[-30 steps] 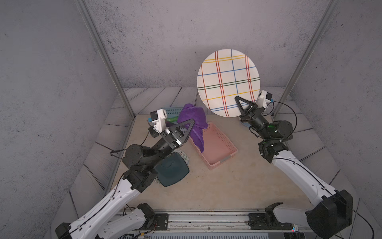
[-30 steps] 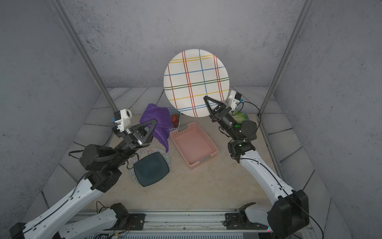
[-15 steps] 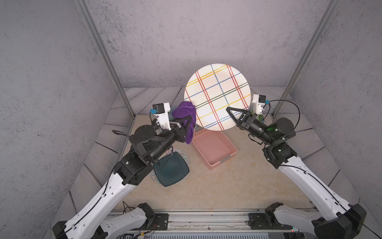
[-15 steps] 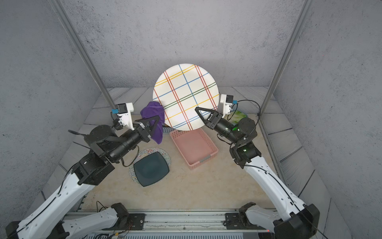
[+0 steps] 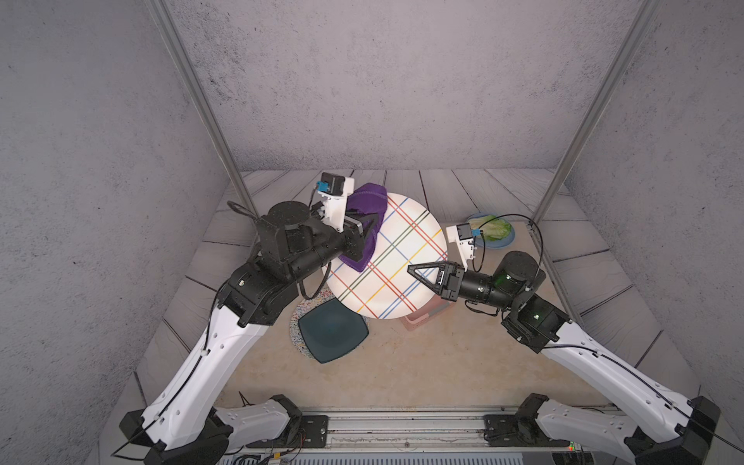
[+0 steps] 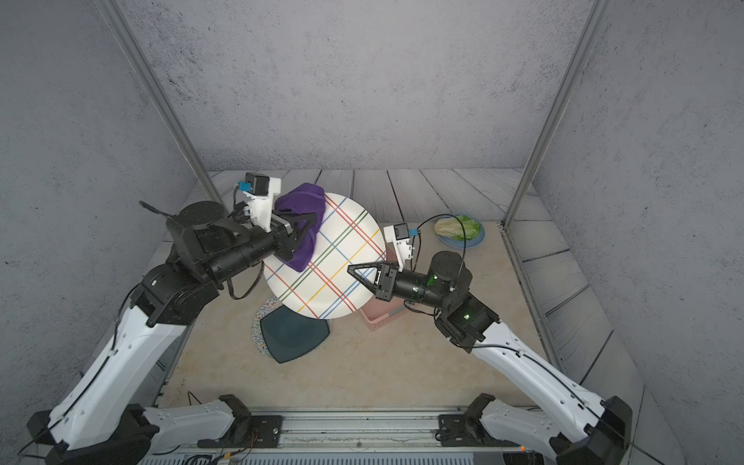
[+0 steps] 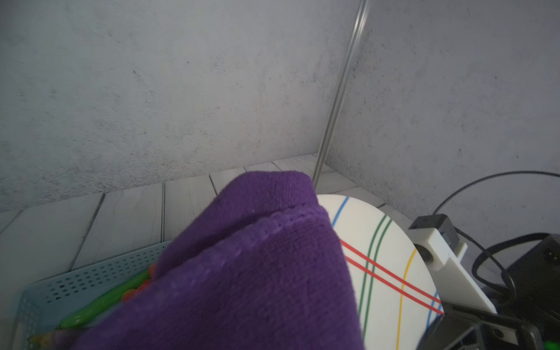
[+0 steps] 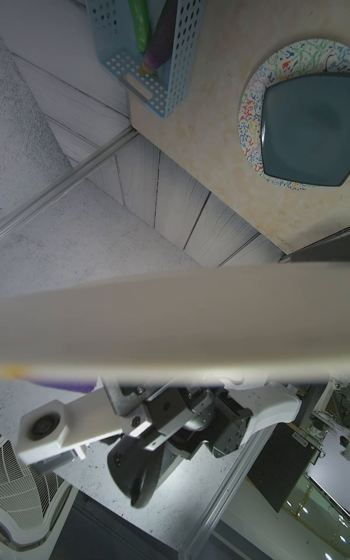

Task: Wipe the wet plate dry
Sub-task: Wipe the plate with towel.

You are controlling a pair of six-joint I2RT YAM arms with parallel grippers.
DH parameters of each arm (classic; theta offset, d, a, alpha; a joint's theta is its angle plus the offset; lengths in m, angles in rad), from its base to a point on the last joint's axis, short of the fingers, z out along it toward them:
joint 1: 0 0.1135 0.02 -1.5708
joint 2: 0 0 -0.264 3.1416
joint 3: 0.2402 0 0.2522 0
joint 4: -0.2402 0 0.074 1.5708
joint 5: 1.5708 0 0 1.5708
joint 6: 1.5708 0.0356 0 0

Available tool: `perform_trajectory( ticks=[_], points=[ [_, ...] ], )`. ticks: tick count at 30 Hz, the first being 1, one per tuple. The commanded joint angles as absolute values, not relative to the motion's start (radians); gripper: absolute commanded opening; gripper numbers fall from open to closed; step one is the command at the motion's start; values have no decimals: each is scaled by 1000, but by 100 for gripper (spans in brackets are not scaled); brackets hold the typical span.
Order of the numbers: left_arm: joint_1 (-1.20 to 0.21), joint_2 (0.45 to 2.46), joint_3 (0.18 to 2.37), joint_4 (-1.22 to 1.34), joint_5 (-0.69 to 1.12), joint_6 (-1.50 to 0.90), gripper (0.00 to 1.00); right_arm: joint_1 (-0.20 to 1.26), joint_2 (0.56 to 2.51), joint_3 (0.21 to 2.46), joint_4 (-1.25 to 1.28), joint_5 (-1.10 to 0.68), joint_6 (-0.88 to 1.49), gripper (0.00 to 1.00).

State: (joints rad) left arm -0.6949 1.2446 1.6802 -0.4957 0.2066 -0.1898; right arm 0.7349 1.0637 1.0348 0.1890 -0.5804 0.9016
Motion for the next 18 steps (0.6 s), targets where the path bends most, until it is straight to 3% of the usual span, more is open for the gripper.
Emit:
perform_trajectory(
  ticks=[1, 5, 8, 12, 18],
  points=[
    [-765, 1328, 1642, -653, 340, -87, 0, 746, 1043, 1110, 283, -592, 823, 0],
    [-737, 1250, 1481, -544, 280, -197, 0, 702, 1034, 1176, 230, -532, 860, 0],
    [-641, 1189, 1408, -527, 242, -310, 0, 691, 1006, 1152, 242, -509, 886, 0],
    [-519, 1174, 1402, -552, 188, -383, 0, 714, 1013, 1107, 265, -615, 899, 0],
    [-581, 1314, 1590, -585, 429, -254, 0, 796, 1033, 1023, 280, -648, 888, 0]
  ],
)
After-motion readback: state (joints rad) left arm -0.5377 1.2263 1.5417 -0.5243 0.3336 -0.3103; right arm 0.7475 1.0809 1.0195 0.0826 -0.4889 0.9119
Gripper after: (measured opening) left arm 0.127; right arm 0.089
